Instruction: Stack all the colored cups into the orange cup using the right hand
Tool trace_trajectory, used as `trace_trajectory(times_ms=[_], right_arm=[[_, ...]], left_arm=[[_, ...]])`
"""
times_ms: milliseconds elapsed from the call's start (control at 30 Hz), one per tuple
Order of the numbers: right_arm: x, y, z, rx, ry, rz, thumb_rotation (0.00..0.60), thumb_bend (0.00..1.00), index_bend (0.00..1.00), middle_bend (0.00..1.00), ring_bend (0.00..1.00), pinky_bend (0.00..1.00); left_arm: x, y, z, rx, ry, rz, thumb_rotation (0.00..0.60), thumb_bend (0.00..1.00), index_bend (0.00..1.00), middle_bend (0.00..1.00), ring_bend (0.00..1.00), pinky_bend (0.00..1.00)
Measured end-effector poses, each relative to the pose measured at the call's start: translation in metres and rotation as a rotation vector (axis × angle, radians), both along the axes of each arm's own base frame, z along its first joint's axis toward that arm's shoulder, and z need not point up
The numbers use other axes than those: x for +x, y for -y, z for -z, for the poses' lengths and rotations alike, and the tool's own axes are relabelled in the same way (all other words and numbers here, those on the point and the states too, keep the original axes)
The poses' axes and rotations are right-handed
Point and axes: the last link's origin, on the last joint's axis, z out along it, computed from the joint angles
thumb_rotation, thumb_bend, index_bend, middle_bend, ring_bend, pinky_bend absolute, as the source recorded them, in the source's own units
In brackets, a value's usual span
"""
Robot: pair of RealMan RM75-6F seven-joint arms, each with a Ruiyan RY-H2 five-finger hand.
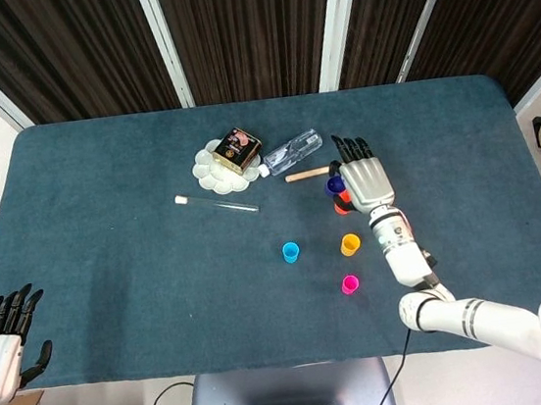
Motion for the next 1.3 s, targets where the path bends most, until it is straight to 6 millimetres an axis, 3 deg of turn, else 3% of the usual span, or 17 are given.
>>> trace_trajectory(times_ms=[400,467,600,667,800,1033,1167,1300], right_arm=[[-0.026,0.002,0.02,0.042,-0.083,0.068,0.6,0.48,0.65,0.07,0.0,0.0],[-0.027,0.002,0.023,0.05,-0.094,0.073,0.6,0.48,0.54,0.06,0.0,0.0],[-0.029,0.0,0.027,0.078,-0.11,0.087,0.6,0.48,0.11,0.0,0.0,0.0],[-0.027,-0.002,0.026,0.088,-0.101,0.081,0.6,0.48,0.02,0.0,0.0,0.0],[-0.024,-0.008,0.018,0.092,-0.101,0.045,0.6,0.46,0.02,0.0,0.0,0.0],[-0.017,-0.036,0.007,0.176,-0.078,-0.05,0.6,0.45,0.16,0.0,0.0,0.0],[-0.027,-0.062,0.0,0.254,-0.144,-0.106,0.6,0.45,0.22,0.0,0.0,0.0],[-0.04,-0.077,0.006,0.301,-0.195,-0.11,0.6,0.45,0.26,0.0,0.0,0.0]], left_arm=[[0.002,0.0,0.003,-0.007,-0.005,0.008,0.6,0.42,0.0,0.0,0.0,0.06],[0.001,0.0,0.003,-0.006,-0.004,0.005,0.6,0.42,0.0,0.0,0.0,0.06],[0.001,-0.001,0.002,-0.006,0.0,0.004,0.6,0.42,0.0,0.0,0.0,0.06],[0.001,-0.001,0.001,-0.006,0.001,0.005,0.6,0.42,0.0,0.0,0.0,0.06],[0.001,0.0,0.001,-0.006,-0.004,0.003,0.6,0.42,0.0,0.0,0.0,0.06],[0.001,0.0,0.003,-0.006,-0.007,0.002,0.6,0.42,0.0,0.0,0.0,0.06],[0.002,-0.001,0.004,-0.009,-0.009,0.0,0.6,0.42,0.0,0.0,0.0,0.06],[0.003,0.0,0.005,-0.013,-0.01,0.006,0.6,0.42,0.0,0.0,0.0,0.06]])
